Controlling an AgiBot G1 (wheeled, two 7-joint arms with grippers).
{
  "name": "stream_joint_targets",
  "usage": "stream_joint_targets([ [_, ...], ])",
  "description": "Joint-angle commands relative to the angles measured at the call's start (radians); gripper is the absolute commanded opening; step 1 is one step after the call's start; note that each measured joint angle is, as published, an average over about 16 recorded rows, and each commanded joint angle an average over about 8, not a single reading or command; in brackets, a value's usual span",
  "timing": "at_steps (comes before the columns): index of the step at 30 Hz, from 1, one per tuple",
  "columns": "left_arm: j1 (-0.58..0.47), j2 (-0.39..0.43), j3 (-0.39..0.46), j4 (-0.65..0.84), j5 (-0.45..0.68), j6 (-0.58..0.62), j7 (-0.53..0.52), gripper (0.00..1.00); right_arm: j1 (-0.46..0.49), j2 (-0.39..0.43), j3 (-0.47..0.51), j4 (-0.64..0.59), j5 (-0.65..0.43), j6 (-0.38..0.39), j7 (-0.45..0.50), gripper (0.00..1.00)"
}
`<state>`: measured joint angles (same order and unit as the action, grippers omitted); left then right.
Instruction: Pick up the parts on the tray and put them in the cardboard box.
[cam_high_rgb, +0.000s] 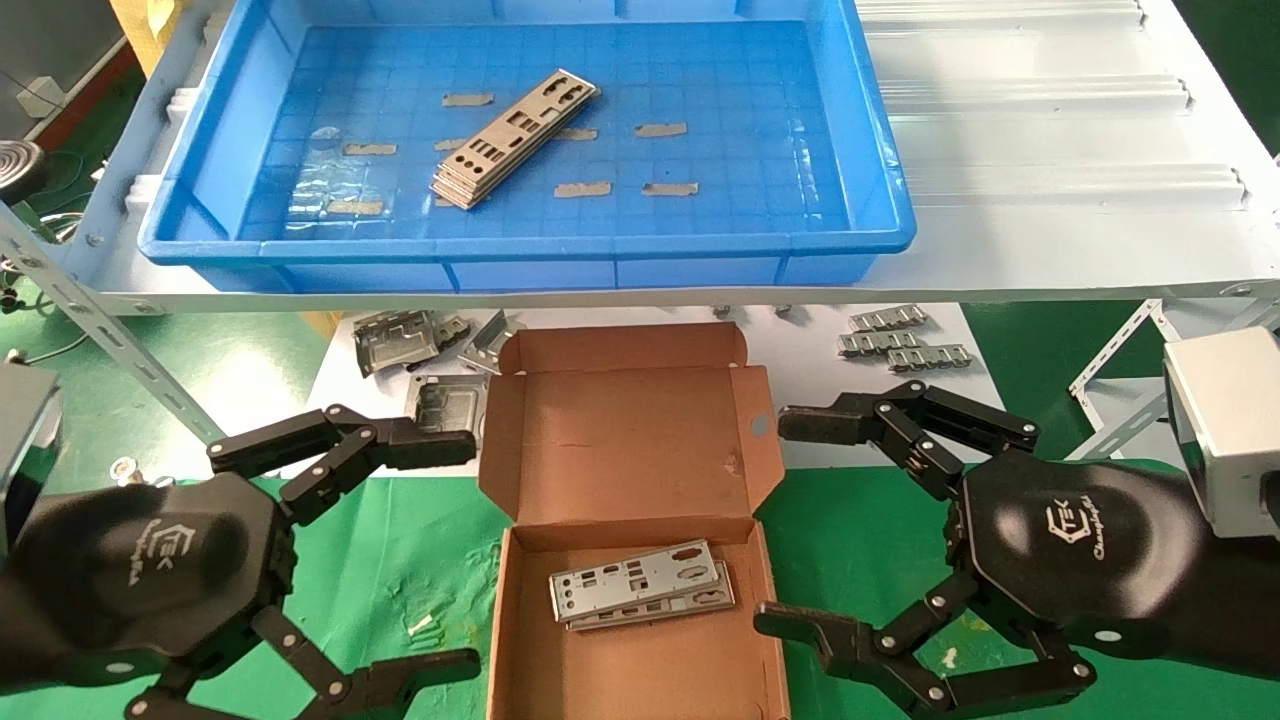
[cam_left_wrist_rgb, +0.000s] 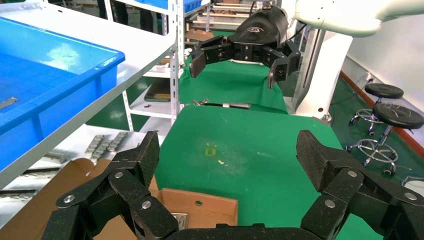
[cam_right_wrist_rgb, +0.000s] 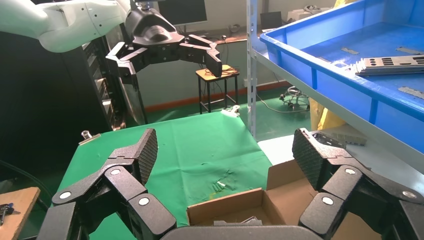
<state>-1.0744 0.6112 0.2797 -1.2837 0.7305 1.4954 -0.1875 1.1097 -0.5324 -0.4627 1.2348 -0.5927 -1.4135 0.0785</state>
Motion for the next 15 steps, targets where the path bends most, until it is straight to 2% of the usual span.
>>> stream_joint_targets([
  [1,0.0,0.0,0.0,0.0,0.0,0.0,0.0,1.0,0.0,0.0,0.0,0.0,0.0,0.0,0.0,0.78],
  [7,0.0,0.0,0.0,0.0,0.0,0.0,0.0,1.0,0.0,0.0,0.0,0.0,0.0,0.0,0.0,0.05],
  [8,0.0,0.0,0.0,0.0,0.0,0.0,0.0,1.0,0.0,0.0,0.0,0.0,0.0,0.0,0.0,0.0],
  [15,0.0,0.0,0.0,0.0,0.0,0.0,0.0,1.0,0.0,0.0,0.0,0.0,0.0,0.0,0.0,0.0],
])
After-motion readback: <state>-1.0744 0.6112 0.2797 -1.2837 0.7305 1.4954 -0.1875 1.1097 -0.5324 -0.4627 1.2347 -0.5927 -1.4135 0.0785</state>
